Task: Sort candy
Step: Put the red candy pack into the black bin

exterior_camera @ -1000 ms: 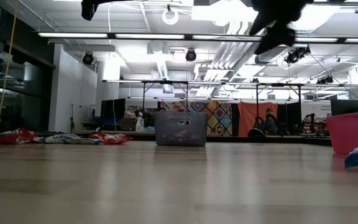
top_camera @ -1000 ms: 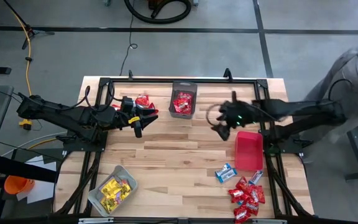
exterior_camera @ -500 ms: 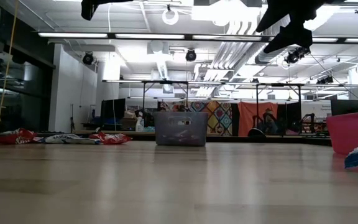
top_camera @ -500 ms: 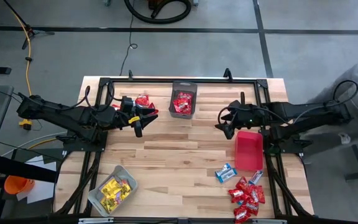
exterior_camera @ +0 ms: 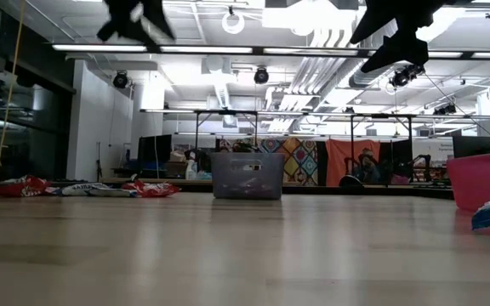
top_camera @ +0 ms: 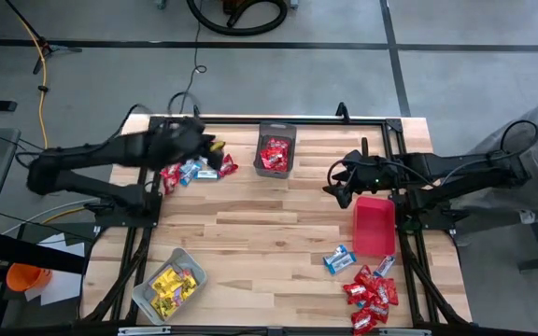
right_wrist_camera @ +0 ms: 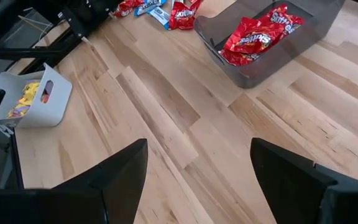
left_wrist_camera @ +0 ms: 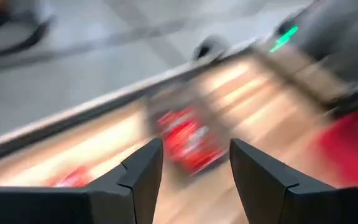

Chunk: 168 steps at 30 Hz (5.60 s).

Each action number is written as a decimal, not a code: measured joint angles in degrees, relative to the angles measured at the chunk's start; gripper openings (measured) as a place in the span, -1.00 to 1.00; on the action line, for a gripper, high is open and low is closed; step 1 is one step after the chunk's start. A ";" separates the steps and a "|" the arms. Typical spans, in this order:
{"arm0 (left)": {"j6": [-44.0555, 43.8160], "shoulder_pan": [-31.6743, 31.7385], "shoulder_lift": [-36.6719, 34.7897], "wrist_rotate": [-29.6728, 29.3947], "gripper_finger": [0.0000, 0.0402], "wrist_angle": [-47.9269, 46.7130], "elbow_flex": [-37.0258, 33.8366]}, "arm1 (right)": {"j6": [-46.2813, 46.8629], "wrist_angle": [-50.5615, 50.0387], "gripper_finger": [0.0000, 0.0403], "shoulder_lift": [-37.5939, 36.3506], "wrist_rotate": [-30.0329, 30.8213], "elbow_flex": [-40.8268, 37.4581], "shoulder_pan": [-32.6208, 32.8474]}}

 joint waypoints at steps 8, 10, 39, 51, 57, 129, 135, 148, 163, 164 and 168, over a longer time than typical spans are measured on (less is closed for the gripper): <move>8.81 16.99 16.63 23.10 -0.14 -5.76 -4.71 | 1.42 0.34 0.39 0.02 -0.01 0.02 0.00; 10.63 18.33 21.12 25.63 -0.14 -4.65 -5.60 | 2.21 0.33 0.39 0.02 0.02 0.02 0.00; 17.97 18.41 22.74 19.95 -0.97 4.25 -6.21 | 3.59 1.31 0.39 0.04 1.73 0.02 0.00; 23.33 8.30 2.07 22.61 -1.00 31.67 -6.13 | 1.67 3.30 0.39 0.04 6.29 0.02 -0.02; 23.38 6.19 9.39 16.17 -1.00 36.17 -5.67 | 0.81 4.12 0.39 0.04 6.24 0.02 -0.02; 14.19 -7.68 -3.14 28.32 0.16 41.98 -5.98 | -2.70 20.28 0.39 0.70 7.58 0.04 1.77; 10.96 -15.22 -8.31 16.42 0.16 54.88 -19.13 | -2.85 20.53 0.39 0.70 7.56 0.04 1.77; 6.73 -16.89 -9.02 11.91 0.16 60.39 -25.40 | 1.24 18.90 0.39 0.70 -1.45 0.04 1.77; 3.27 -16.89 -9.02 12.03 0.16 57.71 -25.43 | 39.54 14.87 0.39 9.19 -12.86 0.04 33.51; 3.18 -16.89 -9.02 12.05 0.16 57.59 -25.43 | 42.53 14.86 0.39 11.04 -12.36 0.04 35.33; 3.18 -16.89 -9.02 12.05 0.16 57.25 -25.43 | 51.92 14.66 0.39 19.17 -17.26 0.24 39.56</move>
